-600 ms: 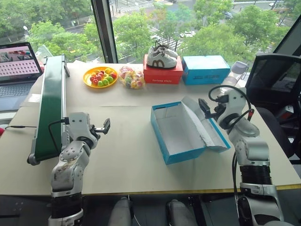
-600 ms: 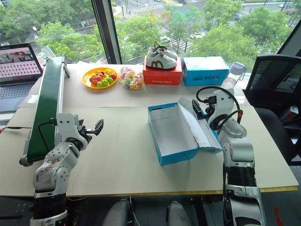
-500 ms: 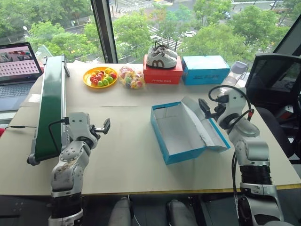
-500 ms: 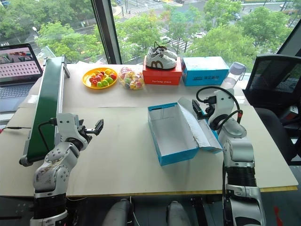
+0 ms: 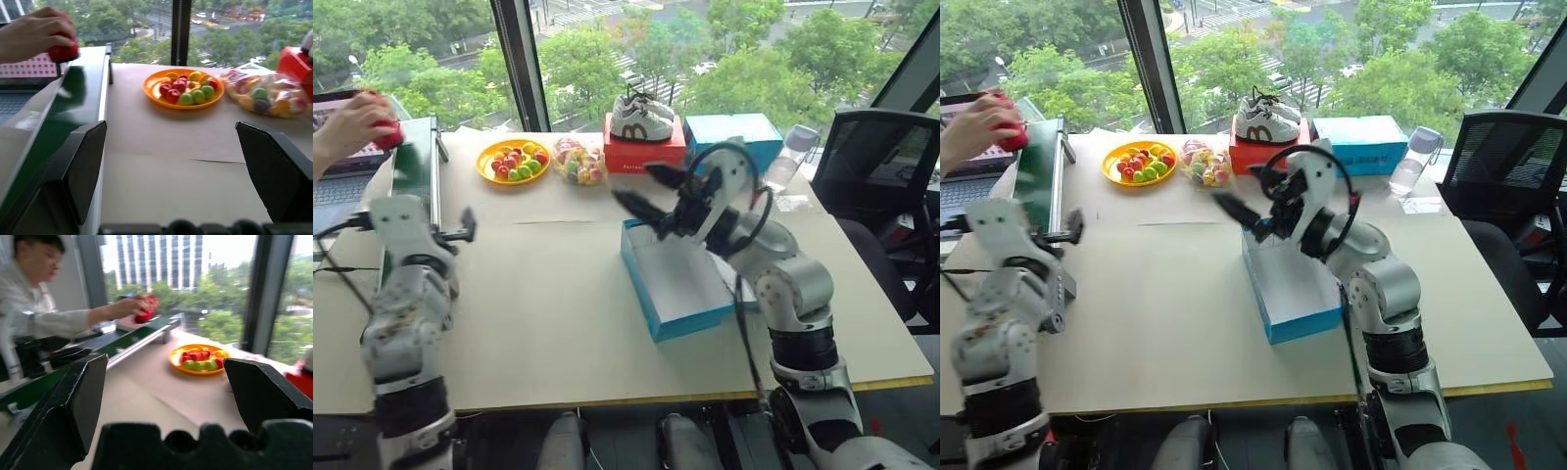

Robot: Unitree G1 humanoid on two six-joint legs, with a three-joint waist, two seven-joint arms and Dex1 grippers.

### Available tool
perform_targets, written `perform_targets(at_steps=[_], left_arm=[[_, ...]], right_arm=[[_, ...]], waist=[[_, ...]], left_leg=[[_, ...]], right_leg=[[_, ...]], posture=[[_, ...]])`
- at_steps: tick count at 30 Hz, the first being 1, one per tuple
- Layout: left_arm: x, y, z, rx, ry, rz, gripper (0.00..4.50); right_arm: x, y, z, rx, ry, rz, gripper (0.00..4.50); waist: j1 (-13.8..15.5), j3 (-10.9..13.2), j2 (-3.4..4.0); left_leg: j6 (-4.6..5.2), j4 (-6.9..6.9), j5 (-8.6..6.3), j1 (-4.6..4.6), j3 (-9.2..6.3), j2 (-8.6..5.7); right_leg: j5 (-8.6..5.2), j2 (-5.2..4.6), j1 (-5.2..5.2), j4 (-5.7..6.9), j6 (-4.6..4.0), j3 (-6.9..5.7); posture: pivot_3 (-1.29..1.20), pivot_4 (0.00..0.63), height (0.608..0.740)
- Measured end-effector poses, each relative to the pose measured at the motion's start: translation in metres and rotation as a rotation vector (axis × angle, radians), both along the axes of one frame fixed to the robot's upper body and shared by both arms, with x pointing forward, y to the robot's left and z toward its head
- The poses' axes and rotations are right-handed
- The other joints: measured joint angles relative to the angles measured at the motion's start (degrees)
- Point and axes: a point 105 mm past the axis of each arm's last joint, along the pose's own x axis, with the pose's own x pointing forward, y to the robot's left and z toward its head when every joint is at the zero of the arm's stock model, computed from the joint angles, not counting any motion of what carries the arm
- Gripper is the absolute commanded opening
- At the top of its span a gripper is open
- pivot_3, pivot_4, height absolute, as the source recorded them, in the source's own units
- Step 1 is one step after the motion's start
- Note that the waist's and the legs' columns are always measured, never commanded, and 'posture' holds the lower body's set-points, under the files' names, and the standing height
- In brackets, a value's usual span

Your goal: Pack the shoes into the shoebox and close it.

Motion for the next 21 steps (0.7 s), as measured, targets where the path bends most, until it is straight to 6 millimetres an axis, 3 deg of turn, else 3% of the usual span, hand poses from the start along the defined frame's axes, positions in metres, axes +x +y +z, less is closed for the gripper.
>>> perform_targets(at_steps=[3,5,12,21], left_arm=[[-0.014,0.037,-0.009,-0.046,0.094,0.126,4.50],[-0.020,0.050,-0.009,-0.082,0.112,0.171,4.50],[-0.017,0.057,-0.029,-0.127,0.201,0.164,4.50],[-0.013,0.054,-0.042,-0.142,0.239,0.165,4.50]], right_arm=[[-0.017,0.012,-0.017,-0.138,0.014,0.162,4.46],[-0.025,0.019,-0.027,-0.203,0.014,0.231,4.46],[-0.032,0.038,-0.061,-0.334,-0.005,0.280,4.46],[-0.030,0.041,-0.063,-0.323,-0.007,0.250,4.46]], waist=[[0.4,0.0,-0.22],[0.7,0.0,-0.28],[1.1,0.0,-0.52],[1.1,-0.1,-0.67]], left_leg=[[-0.11,0.01,-0.06,0.00,0.00,0.03],[-0.39,0.00,-0.23,0.00,0.00,0.04],[-0.46,-0.08,-0.26,0.00,0.03,0.04],[-0.49,-0.10,-0.27,0.00,0.06,0.05]], right_leg=[[-0.01,0.00,-0.05,-0.02,-0.04,-0.06],[-0.01,-0.02,-0.06,-0.01,-0.06,-0.09],[-0.02,-0.01,-0.11,0.00,-0.12,-0.09],[-0.01,-0.02,-0.12,0.00,-0.14,-0.09]], posture=[[0.00,0.150,0.736],[0.00,0.150,0.736],[0.00,0.150,0.736],[0.00,0.150,0.736]])
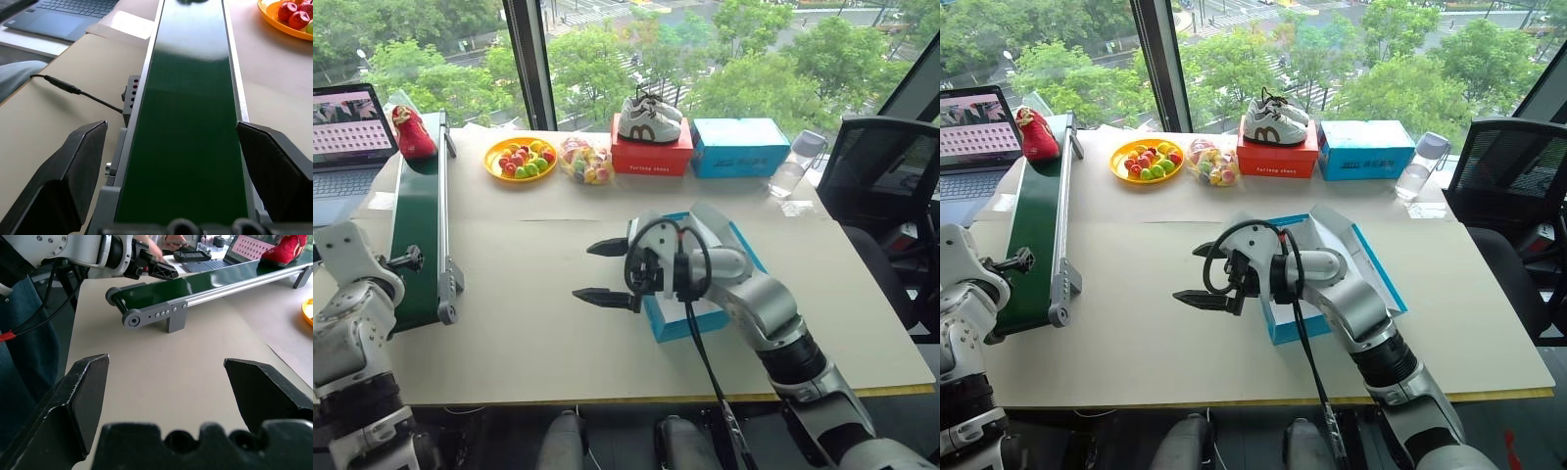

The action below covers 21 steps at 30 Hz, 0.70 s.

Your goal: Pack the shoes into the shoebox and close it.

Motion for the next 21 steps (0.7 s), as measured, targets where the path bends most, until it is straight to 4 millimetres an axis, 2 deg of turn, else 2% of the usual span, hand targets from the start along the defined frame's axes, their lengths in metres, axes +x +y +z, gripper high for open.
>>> perform_targets(at_steps=[7,21], left_arm=[[0.007,-0.005,-0.001,0.004,-0.001,-0.015,4.50],[0.015,-0.010,0.008,0.015,-0.020,-0.029,4.50]], right_arm=[[0.001,-0.009,-0.014,-0.031,0.030,-0.021,4.46],[0.004,-0.008,-0.015,-0.031,0.023,-0.046,4.46]], waist=[[0.1,0.0,-0.11],[0.0,0.0,-0.13]], left_leg=[[-0.01,-0.01,-0.01,0.00,0.03,0.00],[-0.01,0.00,0.00,0.00,0.04,0.01]], right_leg=[[0.00,-0.02,-0.01,-0.01,0.00,-0.01],[0.01,-0.01,-0.01,0.00,-0.01,-0.01]], posture=[[0.00,0.150,0.736],[0.00,0.150,0.736]])
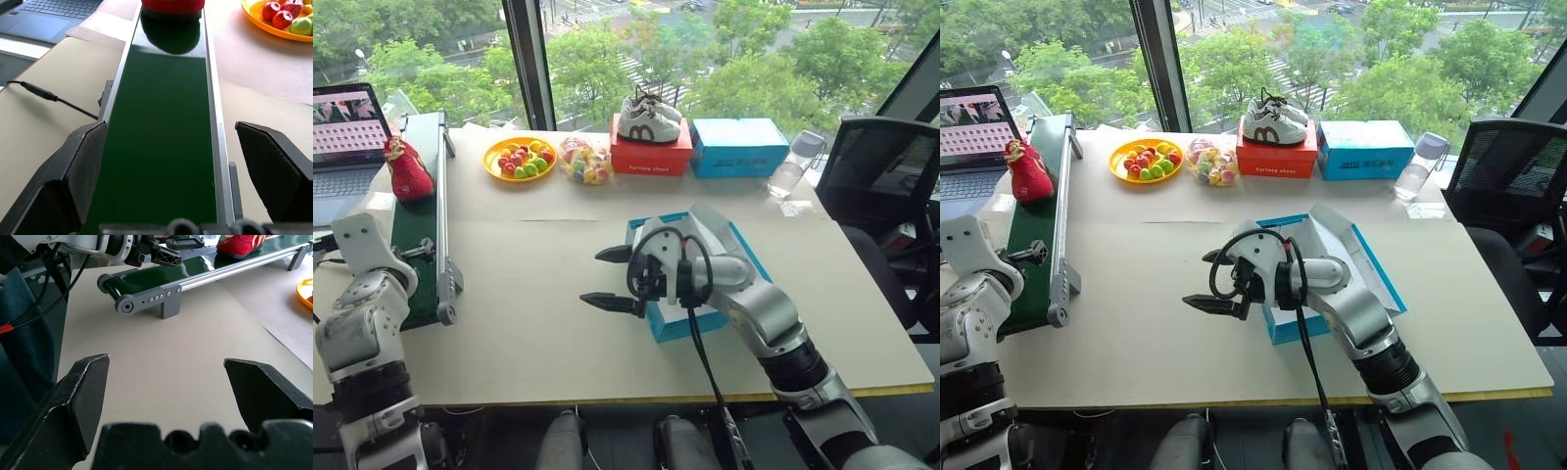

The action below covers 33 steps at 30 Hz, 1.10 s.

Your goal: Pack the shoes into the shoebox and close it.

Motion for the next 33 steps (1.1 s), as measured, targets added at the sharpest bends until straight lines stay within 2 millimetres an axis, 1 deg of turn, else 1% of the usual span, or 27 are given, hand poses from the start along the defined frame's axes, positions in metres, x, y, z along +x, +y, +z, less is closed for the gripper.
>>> perform_targets(at_steps=[9,20,24,28,30,31,32,33], left_arm=[[0.001,0.001,0.003,0.008,-0.004,0.001,4.50],[0.002,0.001,0.003,0.006,-0.003,0.001,4.50],[0.002,0.001,0.001,0.001,0.003,0.001,4.50],[0.003,-0.004,-0.006,-0.025,0.009,-0.005,4.50],[0.003,-0.004,-0.008,-0.031,0.013,0.004,3.97],[0.003,-0.003,-0.008,-0.031,0.012,0.011,3.79],[0.002,-0.003,-0.008,-0.032,0.012,0.016,3.43],[0.002,-0.003,-0.008,-0.032,0.011,0.016,3.24]], right_arm=[[0.002,0.001,0.000,0.013,0.010,-0.008,4.46],[0.007,-0.004,0.004,0.037,0.005,-0.044,4.46],[0.006,-0.005,0.002,0.037,0.013,-0.048,4.46],[0.007,-0.006,0.001,0.039,0.015,-0.051,4.46],[0.007,-0.006,0.002,0.039,0.015,-0.052,4.50],[0.007,-0.006,0.002,0.038,0.014,-0.053,4.50],[0.007,-0.007,0.002,0.038,0.014,-0.054,4.50],[0.007,-0.007,0.002,0.037,0.014,-0.055,4.50]], waist=[[0.0,0.0,0.00],[0.0,0.0,0.00],[0.0,0.0,0.00],[0.0,0.0,-0.01],[0.1,0.0,0.00],[0.1,0.0,0.00],[0.1,0.0,-0.01],[0.2,0.0,0.00]], left_leg=[[0.00,-0.01,0.00,0.00,0.00,0.00],[0.00,-0.01,0.00,0.00,0.00,0.00],[0.00,-0.01,0.00,0.00,0.00,0.00],[0.00,0.00,0.00,0.00,0.00,0.00],[0.00,0.00,0.00,0.00,0.00,0.00],[0.00,0.00,0.00,0.00,0.00,0.00],[0.00,0.00,0.00,0.00,0.00,0.00],[0.00,0.00,0.00,0.00,0.00,0.00]], right_leg=[[0.00,0.00,0.00,0.00,0.00,0.00],[0.00,0.00,0.00,0.00,0.00,0.00],[0.00,0.00,0.00,0.00,0.00,0.00],[0.00,0.00,0.01,0.00,0.00,0.00],[0.00,0.00,0.01,0.01,0.00,0.00],[0.00,0.00,0.01,0.01,0.00,0.00],[0.00,0.00,0.01,0.01,0.00,0.00],[0.00,0.00,0.02,0.01,0.00,0.00]], posture=[[0.00,0.150,0.736],[0.00,0.150,0.736],[0.00,0.150,0.736],[0.00,0.150,0.736],[0.00,0.150,0.736],[0.00,0.150,0.736],[0.00,0.150,0.736],[0.00,0.150,0.736]])
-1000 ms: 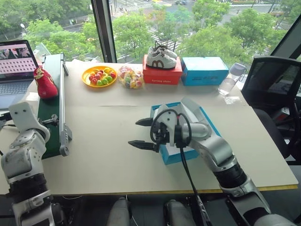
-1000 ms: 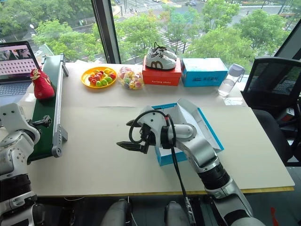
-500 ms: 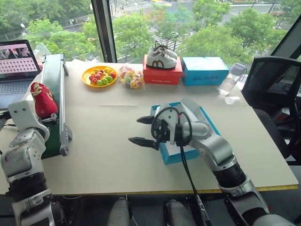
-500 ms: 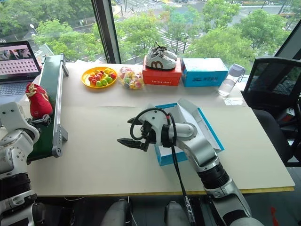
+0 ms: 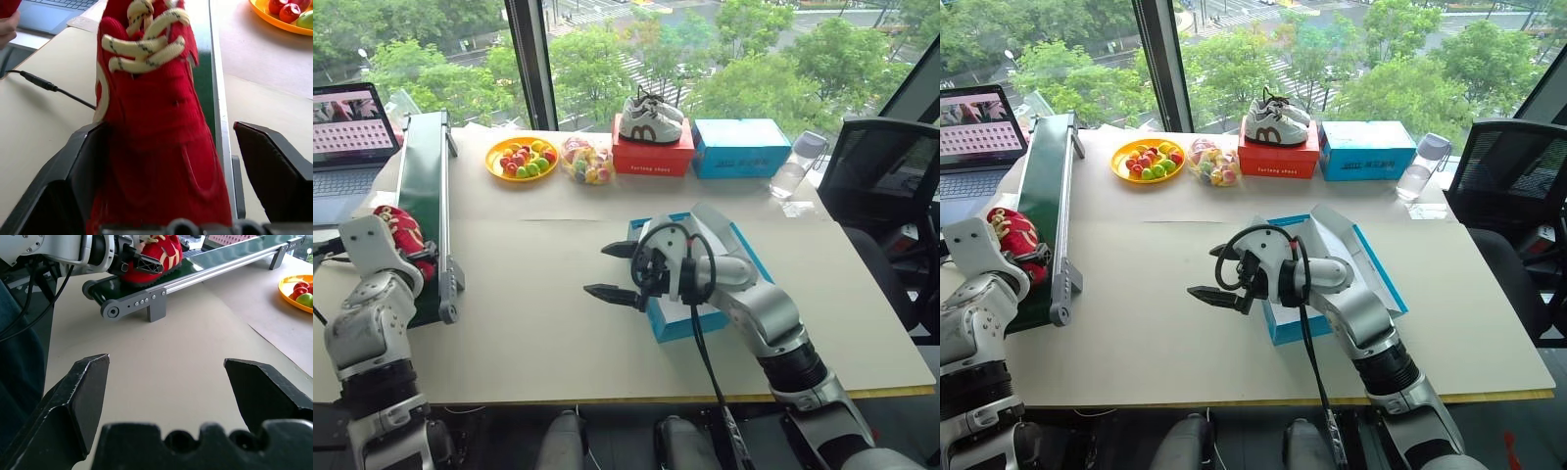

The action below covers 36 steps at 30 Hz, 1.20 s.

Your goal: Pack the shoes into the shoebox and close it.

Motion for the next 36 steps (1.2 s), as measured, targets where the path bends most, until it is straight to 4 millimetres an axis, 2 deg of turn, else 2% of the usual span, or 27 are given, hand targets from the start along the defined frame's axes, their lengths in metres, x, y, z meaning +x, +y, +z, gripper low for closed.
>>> perform_targets(at_steps=[1,3,9,13,16,18,20,23,25,28,30,32,34,36], left_arm=[[0.000,0.000,0.000,0.000,-0.001,-0.001,2.80],[0.000,0.000,-0.001,-0.001,0.005,-0.002,2.24],[0.001,-0.001,0.000,-0.007,0.015,0.000,2.24],[0.001,-0.002,-0.001,-0.011,0.010,-0.001,1.26],[0.001,-0.005,-0.003,-0.016,0.008,-0.005,0.27],[0.001,-0.006,-0.003,-0.017,0.008,-0.007,0.08],[0.002,-0.009,-0.004,-0.031,-0.005,-0.008,0.08],[0.012,-0.023,0.003,-0.109,-0.124,-0.041,0.08],[0.020,-0.040,0.020,-0.143,-0.234,-0.099,0.08],[0.029,-0.068,0.045,-0.140,-0.332,-0.221,0.08],[0.032,-0.100,0.057,-0.172,-0.400,-0.357,0.08],[0.031,-0.144,0.068,-0.236,-0.463,-0.540,0.08],[0.027,-0.177,0.073,-0.309,-0.493,-0.689,0.08],[0.021,-0.203,0.075,-0.374,-0.504,-0.801,0.08]], right_arm=[[0.000,0.000,0.000,0.000,0.000,-0.001,4.50],[0.000,0.000,0.000,-0.001,0.000,-0.001,4.50],[0.001,-0.002,0.000,-0.001,-0.002,-0.005,4.50],[0.001,-0.002,0.000,-0.001,-0.002,-0.005,4.50],[0.001,-0.002,0.000,-0.002,-0.002,-0.007,4.50],[0.001,-0.002,0.000,-0.003,-0.002,-0.007,4.50],[0.001,-0.003,0.001,-0.002,-0.003,-0.009,4.50],[0.003,-0.005,0.004,0.010,-0.006,-0.021,4.50],[0.008,-0.005,0.011,0.052,-0.006,-0.045,4.50],[0.030,-0.008,0.029,0.136,-0.002,-0.162,4.50],[0.056,-0.017,0.039,0.225,0.064,-0.315,4.50],[0.077,-0.027,0.046,0.337,0.185,-0.445,4.50],[0.081,-0.022,0.052,0.456,0.325,-0.457,4.50],[0.081,-0.016,0.057,0.546,0.466,-0.441,4.50]], waist=[[0.1,0.0,0.00],[0.3,0.0,0.00],[0.4,0.0,0.00],[0.4,0.0,0.00],[0.6,0.0,0.00],[0.7,0.0,0.00],[0.9,0.0,0.00],[1.4,0.0,-0.08],[1.3,0.0,-0.26],[1.0,0.0,-0.29],[0.7,0.0,-0.29],[0.8,0.0,-0.29],[0.7,0.0,-0.29],[0.2,0.0,-0.29]], left_leg=[[0.00,0.00,0.00,0.00,0.00,0.00],[-0.03,0.01,0.01,0.00,0.00,0.00],[-0.07,0.00,0.02,0.06,0.00,0.01],[-0.08,0.00,0.02,0.06,-0.01,0.01],[-0.08,0.00,0.02,0.05,0.00,0.01],[-0.08,0.00,0.02,0.05,-0.01,0.01],[-0.08,0.00,0.03,0.05,0.00,0.00],[-0.10,0.02,0.04,0.00,-0.02,0.03],[-0.11,0.08,0.04,-0.10,-0.01,0.03],[-0.10,0.06,0.05,-0.10,0.01,0.03],[-0.09,0.04,0.05,-0.10,0.00,0.03],[-0.04,0.01,0.09,-0.12,-0.02,0.03],[0.33,-0.01,0.31,-0.14,-0.01,0.03],[0.37,-0.02,0.31,-0.17,-0.02,0.03]], right_leg=[[0.00,0.00,0.01,0.00,0.00,-0.01],[0.00,0.00,0.02,0.00,0.00,-0.03],[0.03,-0.01,0.03,0.03,-0.02,-0.04],[0.03,-0.01,0.04,0.03,-0.02,-0.04],[0.03,-0.01,0.04,0.03,-0.02,-0.04],[0.03,-0.01,0.04,0.03,-0.02,-0.05],[0.03,-0.02,0.05,0.03,-0.02,-0.05],[0.03,-0.02,0.05,0.01,-0.02,-0.12],[0.06,-0.03,0.02,-0.03,0.00,-0.12],[0.07,-0.02,0.02,-0.04,0.02,-0.09],[0.07,-0.01,0.01,-0.01,0.01,-0.09],[0.07,-0.01,0.03,-0.01,0.01,-0.10],[0.07,-0.01,0.01,-0.02,0.01,-0.09],[0.07,0.00,-0.02,-0.02,0.01,-0.06]], posture=[[0.00,0.150,0.736],[0.00,0.150,0.736],[0.00,0.150,0.736],[0.00,0.150,0.736],[0.00,0.150,0.736],[0.00,0.150,0.736],[0.00,0.150,0.736],[0.00,0.150,0.736],[0.00,0.150,0.736],[0.00,0.150,0.736],[0.00,0.150,0.736],[0.00,0.150,0.736],[0.00,0.150,0.736],[0.00,0.150,0.736]])
